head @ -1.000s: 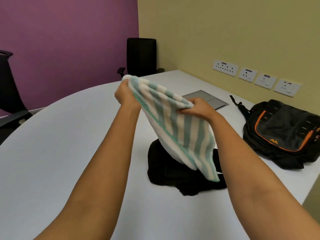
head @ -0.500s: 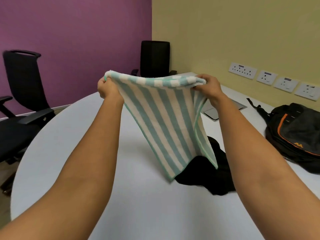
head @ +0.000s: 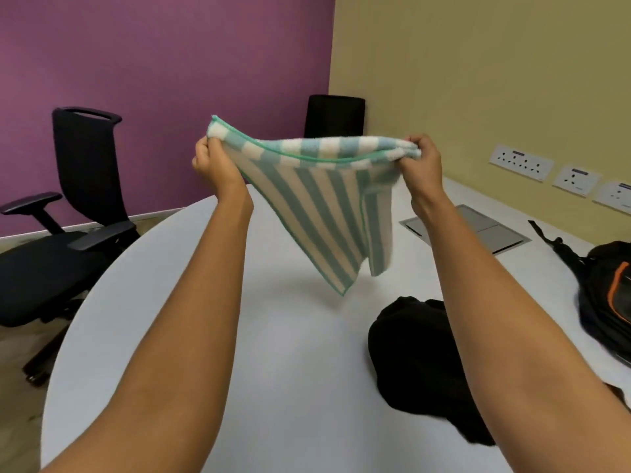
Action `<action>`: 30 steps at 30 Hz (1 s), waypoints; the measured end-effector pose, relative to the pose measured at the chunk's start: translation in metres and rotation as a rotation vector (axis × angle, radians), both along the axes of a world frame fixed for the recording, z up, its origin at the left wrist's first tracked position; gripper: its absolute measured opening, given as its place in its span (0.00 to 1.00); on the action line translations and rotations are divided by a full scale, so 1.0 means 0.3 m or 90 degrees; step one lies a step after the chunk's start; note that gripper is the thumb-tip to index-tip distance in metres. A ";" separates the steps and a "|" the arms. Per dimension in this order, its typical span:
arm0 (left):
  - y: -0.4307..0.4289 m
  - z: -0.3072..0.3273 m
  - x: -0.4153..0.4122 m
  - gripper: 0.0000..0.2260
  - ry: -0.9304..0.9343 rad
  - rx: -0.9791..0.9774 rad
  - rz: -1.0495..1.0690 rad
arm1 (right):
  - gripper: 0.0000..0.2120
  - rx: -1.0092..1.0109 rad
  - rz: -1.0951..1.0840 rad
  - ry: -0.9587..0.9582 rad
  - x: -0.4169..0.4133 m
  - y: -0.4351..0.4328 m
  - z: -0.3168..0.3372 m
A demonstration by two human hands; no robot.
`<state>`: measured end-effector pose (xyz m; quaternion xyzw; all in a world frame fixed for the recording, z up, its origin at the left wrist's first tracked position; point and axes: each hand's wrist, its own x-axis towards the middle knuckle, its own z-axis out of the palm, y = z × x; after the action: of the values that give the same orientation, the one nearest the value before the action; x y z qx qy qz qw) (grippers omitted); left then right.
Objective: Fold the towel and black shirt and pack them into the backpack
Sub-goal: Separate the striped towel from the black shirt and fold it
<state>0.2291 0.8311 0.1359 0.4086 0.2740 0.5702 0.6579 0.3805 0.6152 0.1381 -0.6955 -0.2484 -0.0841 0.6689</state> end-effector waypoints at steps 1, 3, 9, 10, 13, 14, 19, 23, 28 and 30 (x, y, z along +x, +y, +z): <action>-0.023 -0.033 -0.018 0.07 -0.003 -0.017 0.001 | 0.10 -0.025 -0.001 0.026 -0.011 -0.012 -0.059; -0.079 -0.127 -0.068 0.11 0.010 -0.061 0.016 | 0.08 -0.095 0.005 0.082 -0.047 -0.054 -0.187; -0.179 -0.480 -0.250 0.15 0.411 -0.140 -0.021 | 0.08 -0.591 0.227 0.285 -0.215 -0.255 -0.505; -0.195 -0.538 -0.284 0.17 0.526 -0.108 -0.062 | 0.09 -0.707 0.268 0.316 -0.240 -0.280 -0.542; -0.238 -0.702 -0.391 0.24 0.831 -0.006 -0.210 | 0.20 -0.938 0.359 0.387 -0.298 -0.320 -0.648; -0.240 -0.751 -0.424 0.25 0.899 0.008 -0.251 | 0.22 -0.980 0.388 0.407 -0.322 -0.322 -0.671; -0.221 -0.888 -0.501 0.29 0.953 0.004 -0.335 | 0.17 -1.034 0.500 0.443 -0.381 -0.284 -0.709; -0.188 -0.895 -0.443 0.26 1.007 0.088 -0.291 | 0.09 -0.806 0.302 0.301 -0.336 -0.236 -0.745; -0.186 -0.890 -0.340 0.19 1.035 0.242 -0.242 | 0.19 -0.674 0.231 0.211 -0.307 -0.158 -0.813; -0.201 -0.895 -0.302 0.17 1.030 0.317 -0.226 | 0.22 -0.676 0.253 0.193 -0.309 -0.125 -0.841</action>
<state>0.1385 0.7709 -0.1327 0.8580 0.4572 0.0363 0.2315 0.2879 0.5777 -0.1141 -0.8799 -0.2835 0.2791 0.2598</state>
